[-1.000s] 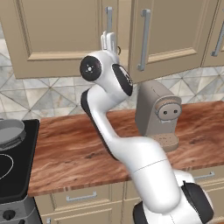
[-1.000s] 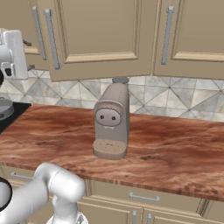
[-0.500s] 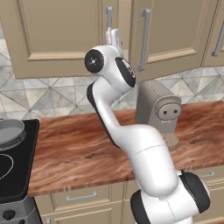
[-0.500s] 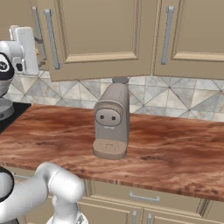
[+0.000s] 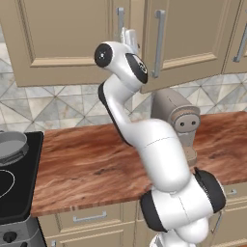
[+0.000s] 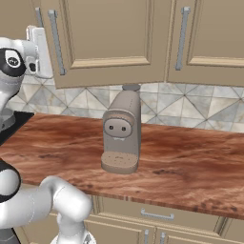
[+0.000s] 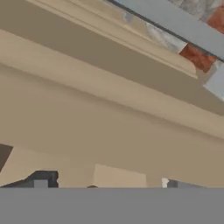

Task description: Open the cabinet and move the ladle to the pot. Then close the cabinet.

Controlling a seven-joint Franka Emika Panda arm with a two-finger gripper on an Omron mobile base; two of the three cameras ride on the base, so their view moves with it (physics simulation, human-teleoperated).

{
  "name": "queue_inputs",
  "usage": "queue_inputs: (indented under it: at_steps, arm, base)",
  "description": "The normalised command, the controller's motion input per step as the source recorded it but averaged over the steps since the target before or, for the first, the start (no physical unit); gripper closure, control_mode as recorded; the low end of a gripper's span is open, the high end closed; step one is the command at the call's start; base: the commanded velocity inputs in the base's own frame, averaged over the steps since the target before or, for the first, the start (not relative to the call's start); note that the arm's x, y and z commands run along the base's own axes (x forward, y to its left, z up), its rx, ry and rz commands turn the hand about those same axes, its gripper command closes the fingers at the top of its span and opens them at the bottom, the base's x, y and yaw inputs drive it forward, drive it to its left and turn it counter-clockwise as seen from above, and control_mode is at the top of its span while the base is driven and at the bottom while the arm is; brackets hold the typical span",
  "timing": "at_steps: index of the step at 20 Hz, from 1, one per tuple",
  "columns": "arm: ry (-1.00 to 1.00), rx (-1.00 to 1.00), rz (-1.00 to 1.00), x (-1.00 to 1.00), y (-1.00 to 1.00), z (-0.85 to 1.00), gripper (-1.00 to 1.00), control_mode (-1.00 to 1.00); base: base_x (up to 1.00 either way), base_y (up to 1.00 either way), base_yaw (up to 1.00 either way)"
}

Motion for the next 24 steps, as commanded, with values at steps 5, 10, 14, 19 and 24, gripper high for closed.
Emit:
queue_inputs:
  at_steps: [5,10,14,19,24]
  arm:
    - [-0.1,0.1,-0.2,0.07,-0.17,-0.16,-1.0,-1.0]
    - [-0.24,0.11,-0.33,-0.43,-0.39,-0.14,-1.0,-1.0]
    - [-0.11,0.12,-0.3,0.1,-0.82,-0.22,-1.0,-1.0]
    - [-0.14,0.16,-0.26,0.12,-0.99,-0.13,-1.0,-1.0]
    - [-0.32,0.2,-0.28,-0.31,-1.0,-0.04,-1.0,-1.0]
  base:
    - [0.0,0.0,0.0]
    - [0.0,0.0,0.0]
    - [0.0,0.0,0.0]
    - [0.0,0.0,0.0]
    - [0.0,0.0,0.0]
